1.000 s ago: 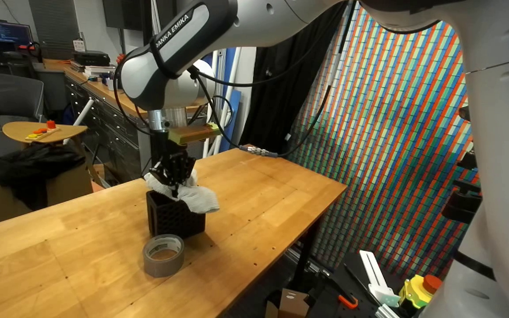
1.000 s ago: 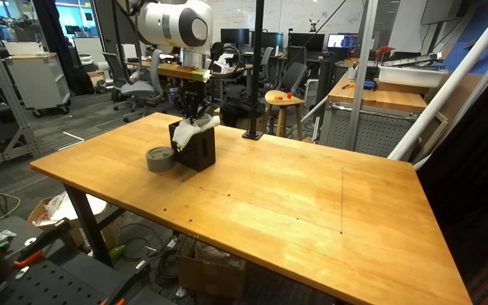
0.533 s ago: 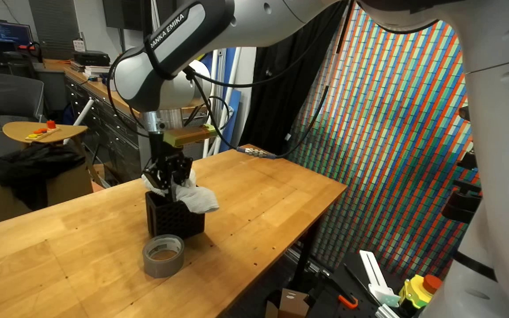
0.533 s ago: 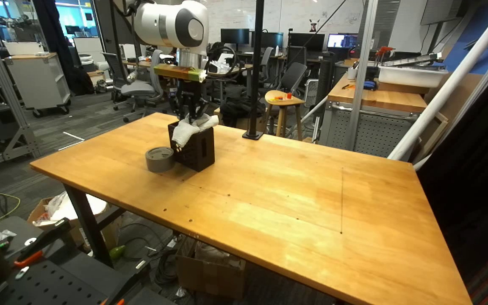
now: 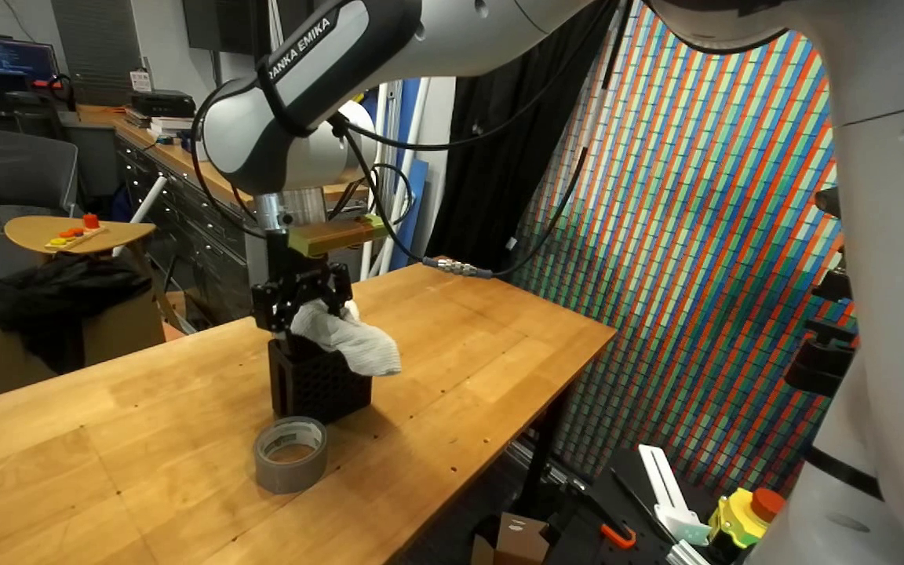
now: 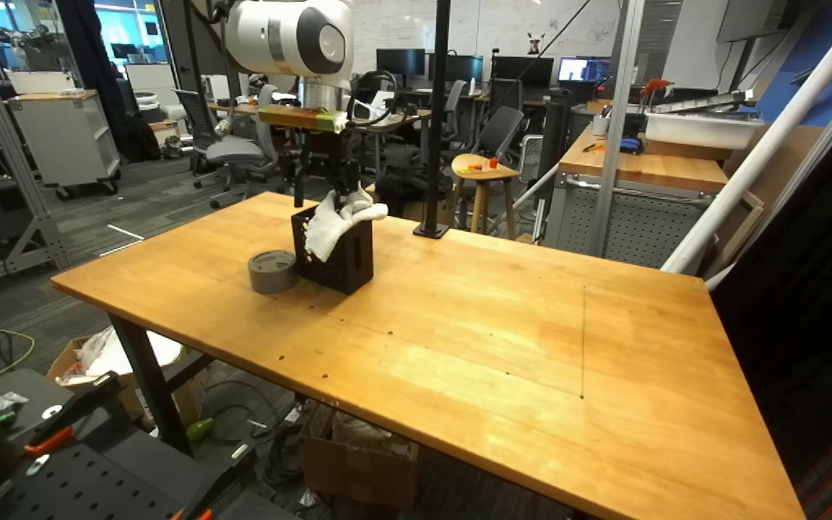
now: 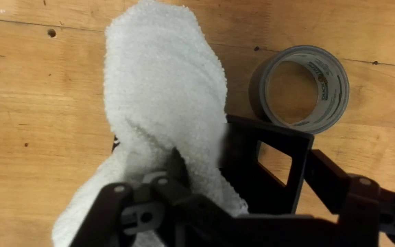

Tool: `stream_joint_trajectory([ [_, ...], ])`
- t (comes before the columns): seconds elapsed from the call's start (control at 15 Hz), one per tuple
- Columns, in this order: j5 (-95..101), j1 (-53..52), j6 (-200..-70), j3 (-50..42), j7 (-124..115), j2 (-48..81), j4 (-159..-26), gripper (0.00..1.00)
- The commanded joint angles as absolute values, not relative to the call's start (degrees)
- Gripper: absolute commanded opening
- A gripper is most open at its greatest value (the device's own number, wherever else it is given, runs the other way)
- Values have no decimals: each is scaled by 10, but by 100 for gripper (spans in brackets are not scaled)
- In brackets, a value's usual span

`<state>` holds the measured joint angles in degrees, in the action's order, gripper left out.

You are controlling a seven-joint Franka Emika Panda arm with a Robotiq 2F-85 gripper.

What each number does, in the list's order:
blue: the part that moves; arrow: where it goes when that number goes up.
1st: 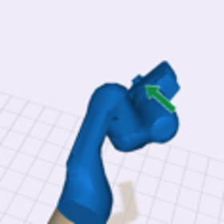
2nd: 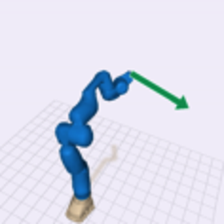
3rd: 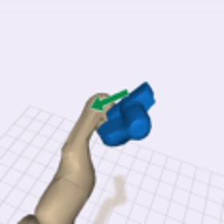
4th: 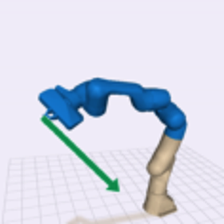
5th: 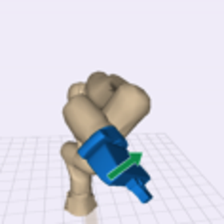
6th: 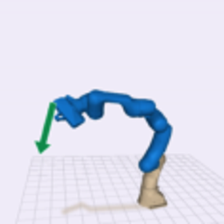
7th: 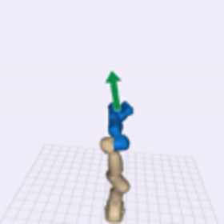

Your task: Put the towel in the box

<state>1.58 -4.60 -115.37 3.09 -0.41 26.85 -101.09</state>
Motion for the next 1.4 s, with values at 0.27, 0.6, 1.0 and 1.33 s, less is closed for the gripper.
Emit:
stream_joint_trajectory([
  [0.27, 92, -56, -1080, 12, -45, 203, -1009, 100],
  [0.6, 146, -53, -1042, 7, -50, 178, -983, 56],
  [1.0, 164, -48, -1059, 9, -40, 196, -945, 12],
  [1.33, 146, -48, -1090, 14, -40, 225, -937, 0],
])
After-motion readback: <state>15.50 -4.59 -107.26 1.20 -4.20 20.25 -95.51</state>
